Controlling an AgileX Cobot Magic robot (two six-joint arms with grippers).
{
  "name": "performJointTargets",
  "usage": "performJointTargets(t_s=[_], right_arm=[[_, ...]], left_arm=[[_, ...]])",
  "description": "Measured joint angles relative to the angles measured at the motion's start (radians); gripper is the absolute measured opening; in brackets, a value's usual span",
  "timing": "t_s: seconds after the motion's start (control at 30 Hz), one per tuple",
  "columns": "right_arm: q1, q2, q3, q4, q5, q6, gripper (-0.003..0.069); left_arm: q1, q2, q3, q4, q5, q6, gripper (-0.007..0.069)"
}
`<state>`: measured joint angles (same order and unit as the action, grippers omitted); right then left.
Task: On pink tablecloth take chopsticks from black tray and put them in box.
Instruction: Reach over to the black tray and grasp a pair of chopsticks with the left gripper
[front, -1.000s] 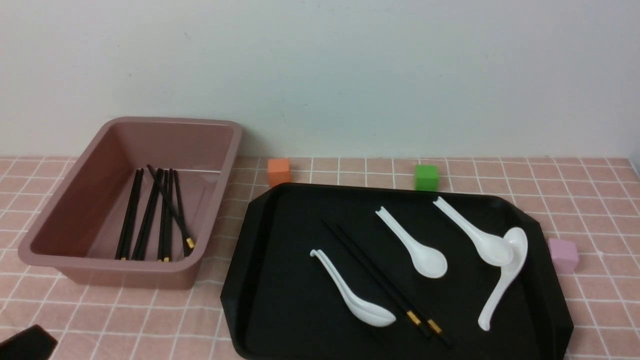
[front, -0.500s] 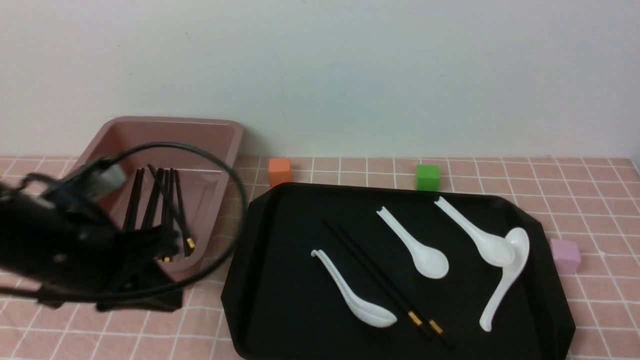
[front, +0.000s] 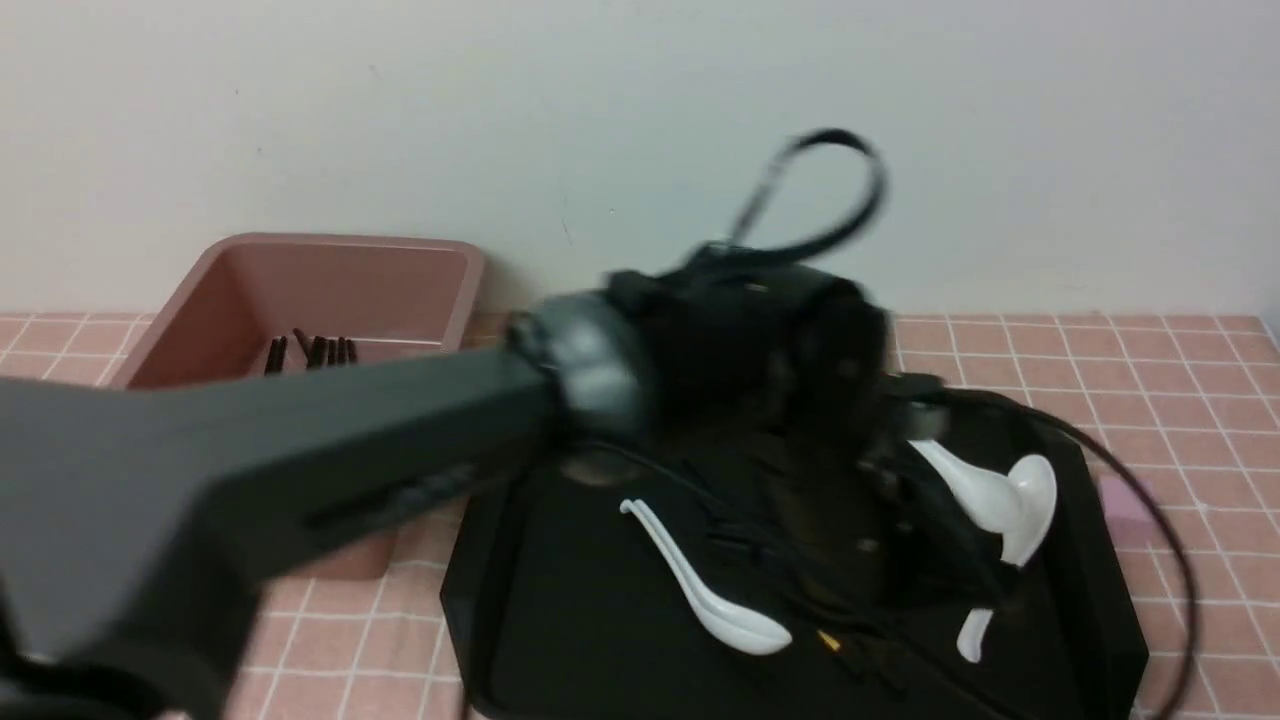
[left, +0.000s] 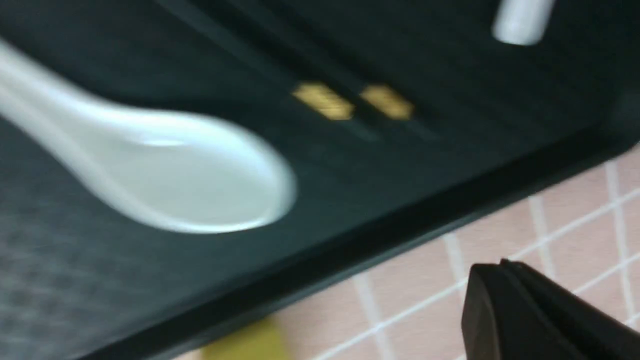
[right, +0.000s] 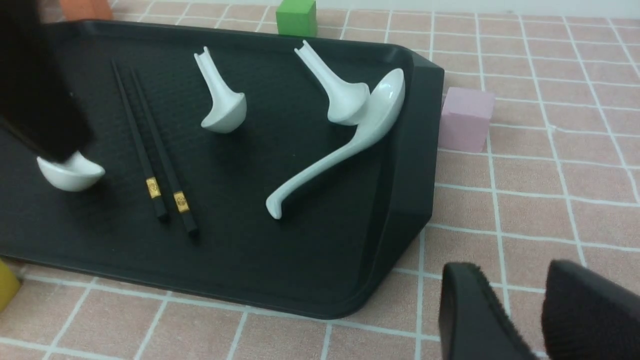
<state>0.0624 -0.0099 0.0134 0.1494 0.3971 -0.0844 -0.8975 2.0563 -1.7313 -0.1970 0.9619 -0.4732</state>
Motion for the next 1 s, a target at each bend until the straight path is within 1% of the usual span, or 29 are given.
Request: performJointTargets(t_s=[0.2, 0.27, 0.3, 0.37, 0.4, 0.53, 0.63, 0.77, 1.0], right_arm=[[0.0, 0.0, 0.0, 0.0, 0.0, 0.0, 0.024], [0.0, 0.0, 0.0, 0.0, 0.0, 0.0, 0.024], [0.0, 0.0, 0.0, 0.0, 0.0, 0.0, 0.024], [0.0, 0.0, 0.0, 0.0, 0.0, 0.0, 0.024], [0.0, 0.0, 0.0, 0.0, 0.0, 0.0, 0.024], [0.0, 0.0, 0.0, 0.0, 0.0, 0.0, 0.024], [0.0, 0.0, 0.0, 0.0, 0.0, 0.0, 0.024], [0.0, 0.0, 0.0, 0.0, 0.0, 0.0, 0.024], [0.0, 0.0, 0.0, 0.0, 0.0, 0.0, 0.024]], left_arm=[[-0.007, 0.132, -0.164, 0.026, 0.098, -0.077, -0.0011], [0.001, 0.17, -0.205, 0.044, 0.112, -0.107, 0.0009], [0.008, 0.19, -0.227, 0.055, 0.118, -0.13, 0.0034], [0.027, 0.223, -0.266, 0.077, 0.128, -0.191, 0.0113], [0.034, 0.231, -0.276, 0.081, 0.131, -0.203, 0.0138], [0.083, 0.262, -0.306, 0.109, 0.142, -0.317, 0.0307], [0.105, 0.27, -0.31, 0.14, 0.126, -0.352, 0.0408], [0.11, 0.275, -0.312, 0.191, 0.088, -0.381, 0.0443], [0.11, 0.313, -0.312, 0.224, 0.066, -0.411, 0.0448]])
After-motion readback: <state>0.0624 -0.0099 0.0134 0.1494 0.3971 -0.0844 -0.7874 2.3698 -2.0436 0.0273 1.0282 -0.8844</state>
